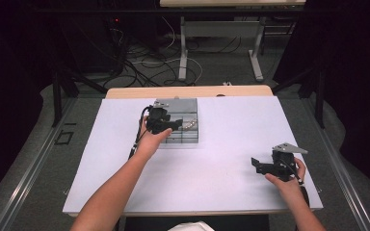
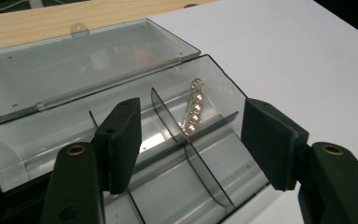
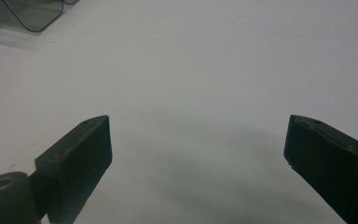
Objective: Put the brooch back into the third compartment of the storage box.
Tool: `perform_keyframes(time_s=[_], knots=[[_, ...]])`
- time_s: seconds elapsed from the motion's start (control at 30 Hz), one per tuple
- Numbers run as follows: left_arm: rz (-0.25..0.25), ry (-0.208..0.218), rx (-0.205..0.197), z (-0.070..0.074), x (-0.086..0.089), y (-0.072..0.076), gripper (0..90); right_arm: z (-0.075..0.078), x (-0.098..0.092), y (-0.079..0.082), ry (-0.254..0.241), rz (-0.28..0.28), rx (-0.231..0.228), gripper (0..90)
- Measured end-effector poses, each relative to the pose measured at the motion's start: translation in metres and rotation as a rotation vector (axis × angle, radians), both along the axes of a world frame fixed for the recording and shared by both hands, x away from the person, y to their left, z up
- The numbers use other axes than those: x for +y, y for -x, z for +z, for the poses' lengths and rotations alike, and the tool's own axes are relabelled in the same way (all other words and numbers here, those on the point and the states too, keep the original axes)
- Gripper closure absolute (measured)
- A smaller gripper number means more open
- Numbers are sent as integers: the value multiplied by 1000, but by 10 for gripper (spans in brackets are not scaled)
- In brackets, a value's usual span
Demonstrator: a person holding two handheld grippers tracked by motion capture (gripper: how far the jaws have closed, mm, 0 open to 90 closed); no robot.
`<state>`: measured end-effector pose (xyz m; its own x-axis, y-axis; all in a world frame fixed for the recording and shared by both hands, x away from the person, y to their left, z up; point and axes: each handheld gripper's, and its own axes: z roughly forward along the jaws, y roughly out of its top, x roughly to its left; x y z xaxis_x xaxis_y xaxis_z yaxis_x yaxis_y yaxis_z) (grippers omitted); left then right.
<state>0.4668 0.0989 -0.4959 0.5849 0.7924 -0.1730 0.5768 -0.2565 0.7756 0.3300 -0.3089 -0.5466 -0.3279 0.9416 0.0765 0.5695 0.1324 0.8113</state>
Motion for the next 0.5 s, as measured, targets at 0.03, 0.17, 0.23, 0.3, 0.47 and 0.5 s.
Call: perform_keyframes(time_s=[0.03, 0.17, 0.23, 0.3, 0.47, 0.5], knots=[[-3, 10, 2, 1, 0, 2, 354, 0, 0, 0, 0, 0, 0, 73], [-37, 66, 2, 5, 2, 11, 242, 0, 0, 0, 1, 0, 1, 73], [-53, 56, -4, 7, 1, 15, 162, 0, 0, 0, 2, -1, 0, 73], [-65, 44, -18, 8, 2, 19, 161, 1, 1, 1, -3, -2, 1, 73], [-70, 38, -33, 10, 2, 30, 93, 1, 1, 1, -4, 2, -2, 73], [-72, 31, -25, 10, 2, 32, 59, 1, 1, 1, -4, 2, -3, 73]])
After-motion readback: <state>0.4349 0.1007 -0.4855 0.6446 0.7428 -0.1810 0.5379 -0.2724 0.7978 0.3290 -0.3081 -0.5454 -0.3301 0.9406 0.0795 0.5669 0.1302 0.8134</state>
